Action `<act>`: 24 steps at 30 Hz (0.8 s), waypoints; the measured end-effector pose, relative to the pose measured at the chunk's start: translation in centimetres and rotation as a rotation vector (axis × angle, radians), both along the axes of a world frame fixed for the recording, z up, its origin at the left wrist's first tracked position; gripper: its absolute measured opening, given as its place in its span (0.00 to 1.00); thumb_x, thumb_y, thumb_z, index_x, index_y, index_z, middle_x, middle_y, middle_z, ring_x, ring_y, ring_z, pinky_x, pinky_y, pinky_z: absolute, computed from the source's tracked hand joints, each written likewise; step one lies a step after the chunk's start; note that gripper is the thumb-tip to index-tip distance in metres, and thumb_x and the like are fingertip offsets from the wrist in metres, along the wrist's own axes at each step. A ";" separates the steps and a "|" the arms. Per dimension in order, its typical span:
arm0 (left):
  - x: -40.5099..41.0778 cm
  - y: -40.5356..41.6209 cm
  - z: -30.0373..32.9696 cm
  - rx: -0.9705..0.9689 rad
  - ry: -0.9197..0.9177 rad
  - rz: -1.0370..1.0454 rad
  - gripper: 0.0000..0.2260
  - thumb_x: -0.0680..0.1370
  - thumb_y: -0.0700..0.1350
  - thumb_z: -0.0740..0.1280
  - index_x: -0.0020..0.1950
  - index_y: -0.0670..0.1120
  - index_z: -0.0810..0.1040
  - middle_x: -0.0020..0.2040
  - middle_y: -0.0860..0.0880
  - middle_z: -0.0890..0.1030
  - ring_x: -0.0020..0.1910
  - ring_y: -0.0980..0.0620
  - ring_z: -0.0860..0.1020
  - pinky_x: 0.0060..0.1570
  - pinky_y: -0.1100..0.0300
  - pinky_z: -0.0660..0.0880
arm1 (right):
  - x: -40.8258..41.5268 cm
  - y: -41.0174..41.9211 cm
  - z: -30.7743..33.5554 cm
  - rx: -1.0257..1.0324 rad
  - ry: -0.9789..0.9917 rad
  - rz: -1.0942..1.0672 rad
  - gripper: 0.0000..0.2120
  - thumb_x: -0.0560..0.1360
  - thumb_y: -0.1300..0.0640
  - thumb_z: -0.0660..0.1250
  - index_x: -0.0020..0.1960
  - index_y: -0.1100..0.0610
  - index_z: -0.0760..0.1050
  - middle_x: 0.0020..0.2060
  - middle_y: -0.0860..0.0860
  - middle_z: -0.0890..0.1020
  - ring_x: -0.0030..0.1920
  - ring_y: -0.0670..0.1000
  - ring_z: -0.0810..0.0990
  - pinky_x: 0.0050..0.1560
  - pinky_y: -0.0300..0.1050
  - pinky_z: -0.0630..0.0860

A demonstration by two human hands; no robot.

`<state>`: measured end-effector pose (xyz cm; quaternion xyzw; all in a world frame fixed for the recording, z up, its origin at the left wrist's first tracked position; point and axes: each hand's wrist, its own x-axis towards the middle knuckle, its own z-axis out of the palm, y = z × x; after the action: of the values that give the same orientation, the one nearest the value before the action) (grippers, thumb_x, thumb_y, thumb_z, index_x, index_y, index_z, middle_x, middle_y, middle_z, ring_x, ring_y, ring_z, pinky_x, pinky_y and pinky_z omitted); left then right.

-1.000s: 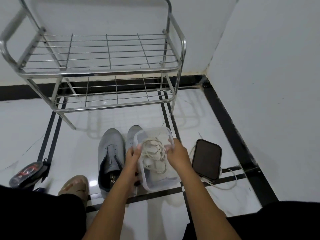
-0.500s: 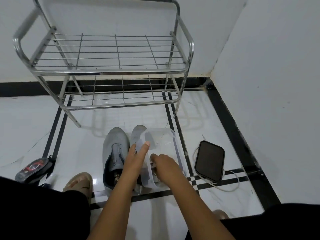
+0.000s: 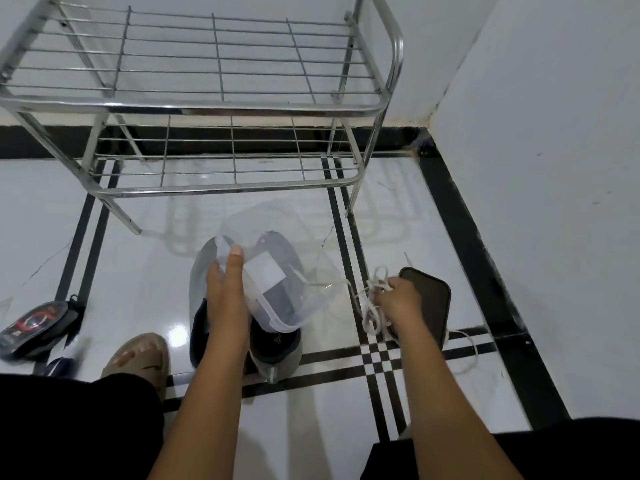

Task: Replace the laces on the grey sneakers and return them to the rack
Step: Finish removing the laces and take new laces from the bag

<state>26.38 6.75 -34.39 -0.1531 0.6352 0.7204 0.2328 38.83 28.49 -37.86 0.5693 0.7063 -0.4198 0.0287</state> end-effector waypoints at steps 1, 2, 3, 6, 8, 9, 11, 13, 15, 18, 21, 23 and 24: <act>-0.2 0.1 0.0 0.006 0.010 -0.004 0.29 0.68 0.67 0.63 0.67 0.59 0.71 0.57 0.54 0.81 0.56 0.51 0.81 0.59 0.46 0.76 | -0.1 -1.0 -1.3 0.023 -0.017 -0.008 0.06 0.75 0.62 0.67 0.49 0.57 0.80 0.47 0.56 0.83 0.44 0.54 0.81 0.42 0.46 0.79; -0.3 0.2 -0.1 0.007 0.014 -0.003 0.29 0.69 0.67 0.63 0.67 0.59 0.71 0.58 0.54 0.81 0.56 0.50 0.80 0.58 0.47 0.77 | -0.1 -1.8 -2.6 0.002 -0.027 0.014 0.06 0.75 0.61 0.66 0.51 0.57 0.79 0.49 0.56 0.83 0.47 0.55 0.82 0.46 0.48 0.80; -0.4 0.2 -0.1 0.007 0.019 0.003 0.29 0.69 0.67 0.63 0.68 0.59 0.70 0.59 0.52 0.81 0.58 0.48 0.80 0.58 0.48 0.76 | -0.1 -2.6 -3.3 -0.070 -0.015 0.050 0.08 0.76 0.60 0.66 0.55 0.56 0.78 0.52 0.56 0.82 0.50 0.55 0.82 0.49 0.49 0.80; -0.7 0.4 -0.1 -0.001 0.026 0.018 0.28 0.71 0.67 0.62 0.68 0.58 0.70 0.61 0.51 0.80 0.59 0.47 0.79 0.54 0.49 0.77 | 0.4 -3.4 -4.6 -0.367 0.044 0.098 0.29 0.75 0.52 0.71 0.73 0.56 0.66 0.66 0.52 0.73 0.62 0.53 0.77 0.59 0.48 0.77; -0.9 0.5 -0.1 -0.004 0.021 0.024 0.28 0.70 0.68 0.61 0.67 0.58 0.72 0.61 0.49 0.80 0.60 0.45 0.79 0.54 0.49 0.77 | 1.3 -1.9 -5.0 -0.170 -0.036 0.050 0.25 0.76 0.49 0.69 0.69 0.58 0.71 0.66 0.54 0.75 0.63 0.55 0.75 0.62 0.48 0.73; -1.0 0.5 -0.1 -0.005 0.014 0.026 0.29 0.70 0.68 0.61 0.67 0.57 0.72 0.62 0.48 0.79 0.61 0.44 0.78 0.53 0.50 0.77 | 2.0 -1.0 -5.2 -0.009 -0.097 -0.037 0.18 0.77 0.51 0.67 0.64 0.59 0.76 0.62 0.55 0.79 0.59 0.56 0.78 0.59 0.48 0.74; -1.0 0.7 -0.2 -0.005 0.004 0.022 0.28 0.71 0.68 0.61 0.68 0.57 0.71 0.61 0.49 0.79 0.60 0.45 0.78 0.46 0.55 0.78 | 3.7 0.7 -5.5 0.185 -0.246 -0.248 0.16 0.77 0.51 0.66 0.60 0.59 0.78 0.59 0.58 0.79 0.56 0.59 0.77 0.57 0.52 0.74; -0.7 0.8 -0.3 0.000 0.008 0.000 0.26 0.74 0.67 0.61 0.68 0.58 0.70 0.60 0.53 0.80 0.58 0.49 0.79 0.42 0.56 0.78 | 5.1 2.0 -5.9 0.141 -0.408 -0.387 0.30 0.73 0.44 0.71 0.67 0.60 0.71 0.66 0.59 0.72 0.65 0.62 0.70 0.63 0.58 0.69; -0.2 1.0 -0.5 0.007 0.016 -0.042 0.25 0.73 0.67 0.62 0.67 0.59 0.71 0.59 0.54 0.80 0.57 0.51 0.80 0.44 0.55 0.79 | 6.0 2.3 -6.4 0.034 -0.487 -0.406 0.44 0.67 0.39 0.74 0.73 0.61 0.62 0.69 0.59 0.68 0.69 0.62 0.65 0.69 0.61 0.63; 0.4 1.1 -0.6 -0.003 -0.021 -0.072 0.36 0.65 0.70 0.65 0.71 0.59 0.68 0.64 0.53 0.77 0.60 0.50 0.78 0.52 0.50 0.79 | 6.7 1.9 -7.4 0.068 -0.531 -0.327 0.52 0.63 0.38 0.76 0.74 0.62 0.56 0.70 0.60 0.66 0.70 0.62 0.62 0.69 0.60 0.60; 0.5 1.2 -0.6 -0.029 -0.023 -0.079 0.40 0.62 0.71 0.65 0.73 0.59 0.66 0.66 0.53 0.76 0.61 0.50 0.77 0.56 0.48 0.78 | 6.5 2.0 -7.3 0.150 -0.552 -0.357 0.51 0.59 0.39 0.79 0.71 0.61 0.59 0.68 0.61 0.65 0.68 0.62 0.63 0.66 0.59 0.62; 0.4 1.3 -0.6 -0.043 -0.013 -0.082 0.40 0.62 0.72 0.65 0.72 0.59 0.66 0.66 0.53 0.75 0.61 0.50 0.77 0.56 0.47 0.78 | 6.1 1.9 -6.9 0.293 -0.473 -0.363 0.41 0.63 0.42 0.79 0.66 0.60 0.64 0.64 0.62 0.67 0.64 0.63 0.67 0.62 0.58 0.66; 0.3 1.3 -0.6 -0.047 -0.012 -0.084 0.41 0.62 0.72 0.65 0.73 0.58 0.66 0.67 0.53 0.74 0.62 0.49 0.77 0.57 0.47 0.77 | 5.8 1.6 -6.7 0.389 -0.376 -0.353 0.34 0.67 0.45 0.77 0.63 0.60 0.66 0.62 0.62 0.69 0.61 0.62 0.70 0.58 0.57 0.70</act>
<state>26.71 8.06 -34.98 -0.1361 0.6565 0.6938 0.2630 44.67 30.13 -44.55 0.7454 0.6460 -0.1627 -0.0238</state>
